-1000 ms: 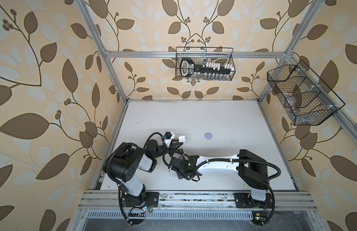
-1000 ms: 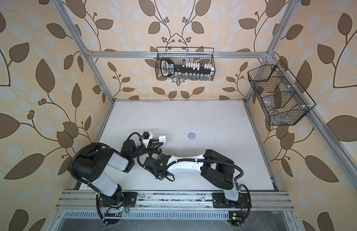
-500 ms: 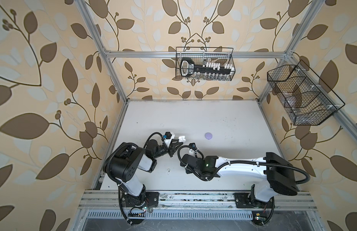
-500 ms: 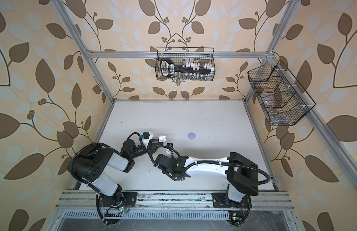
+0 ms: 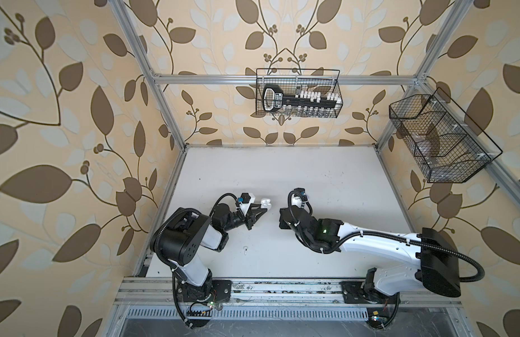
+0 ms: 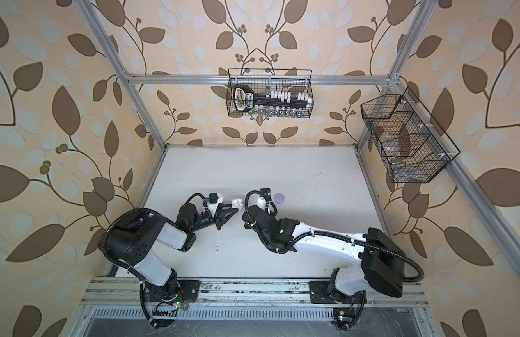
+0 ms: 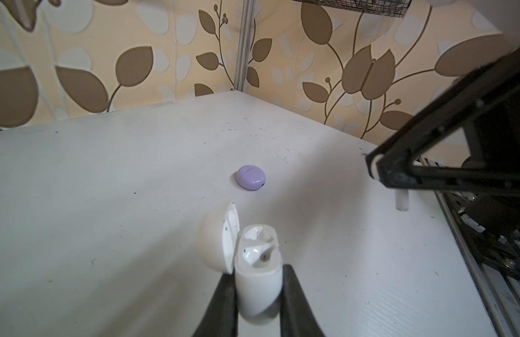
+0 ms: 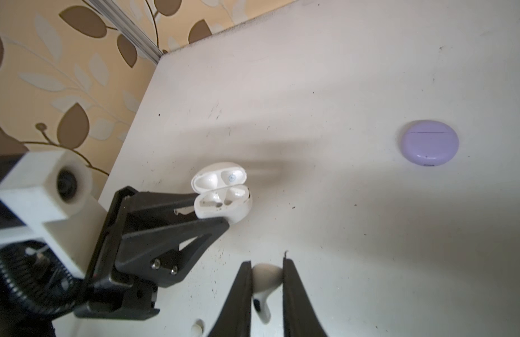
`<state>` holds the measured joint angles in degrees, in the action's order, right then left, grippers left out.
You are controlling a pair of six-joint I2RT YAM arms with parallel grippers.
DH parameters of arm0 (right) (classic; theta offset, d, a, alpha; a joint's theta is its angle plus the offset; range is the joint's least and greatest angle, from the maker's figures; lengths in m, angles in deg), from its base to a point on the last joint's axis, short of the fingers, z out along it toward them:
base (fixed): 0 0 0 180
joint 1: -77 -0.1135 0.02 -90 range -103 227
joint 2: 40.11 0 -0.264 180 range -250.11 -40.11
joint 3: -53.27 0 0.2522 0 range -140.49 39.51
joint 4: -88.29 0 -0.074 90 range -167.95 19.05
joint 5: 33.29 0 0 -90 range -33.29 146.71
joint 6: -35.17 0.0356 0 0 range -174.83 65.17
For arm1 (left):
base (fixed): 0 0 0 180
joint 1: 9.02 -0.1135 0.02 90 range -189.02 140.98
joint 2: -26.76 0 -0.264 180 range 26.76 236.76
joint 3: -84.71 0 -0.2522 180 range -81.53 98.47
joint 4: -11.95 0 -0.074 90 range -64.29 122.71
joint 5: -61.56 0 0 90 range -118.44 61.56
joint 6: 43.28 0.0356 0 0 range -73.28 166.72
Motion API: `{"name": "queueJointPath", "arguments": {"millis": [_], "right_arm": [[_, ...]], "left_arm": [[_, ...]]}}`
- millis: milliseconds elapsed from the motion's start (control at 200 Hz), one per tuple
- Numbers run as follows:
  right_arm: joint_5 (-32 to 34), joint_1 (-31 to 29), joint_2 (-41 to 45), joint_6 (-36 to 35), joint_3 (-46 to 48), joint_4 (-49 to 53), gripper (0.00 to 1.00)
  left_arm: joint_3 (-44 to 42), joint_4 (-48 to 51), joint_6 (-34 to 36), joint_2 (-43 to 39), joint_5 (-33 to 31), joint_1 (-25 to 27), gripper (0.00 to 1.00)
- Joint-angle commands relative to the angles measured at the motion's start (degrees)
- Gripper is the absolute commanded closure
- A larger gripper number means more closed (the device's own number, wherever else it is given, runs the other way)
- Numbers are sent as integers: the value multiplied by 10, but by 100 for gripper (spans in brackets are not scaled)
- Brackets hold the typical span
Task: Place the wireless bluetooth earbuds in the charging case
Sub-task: 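Carry the earbud with the right gripper over the open case held by the left gripper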
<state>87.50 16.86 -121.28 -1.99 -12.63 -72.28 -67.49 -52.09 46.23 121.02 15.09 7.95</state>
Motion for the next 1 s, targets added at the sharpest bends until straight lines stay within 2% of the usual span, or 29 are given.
{"name": "queueJointPath", "arguments": {"millis": [0, 545, 995], "right_arm": [[-13, 10, -16, -26, -16, -50, 82], [-10, 23, -125, -57, -94, -84, 84], [-11, 36, -152, -64, -108, -88, 85]], "left_arm": [[0, -33, 9, 5, 22, 9, 84], [1, -27, 10, 2, 19, 9, 84], [1, -28, 8, 1, 17, 9, 84]]}}
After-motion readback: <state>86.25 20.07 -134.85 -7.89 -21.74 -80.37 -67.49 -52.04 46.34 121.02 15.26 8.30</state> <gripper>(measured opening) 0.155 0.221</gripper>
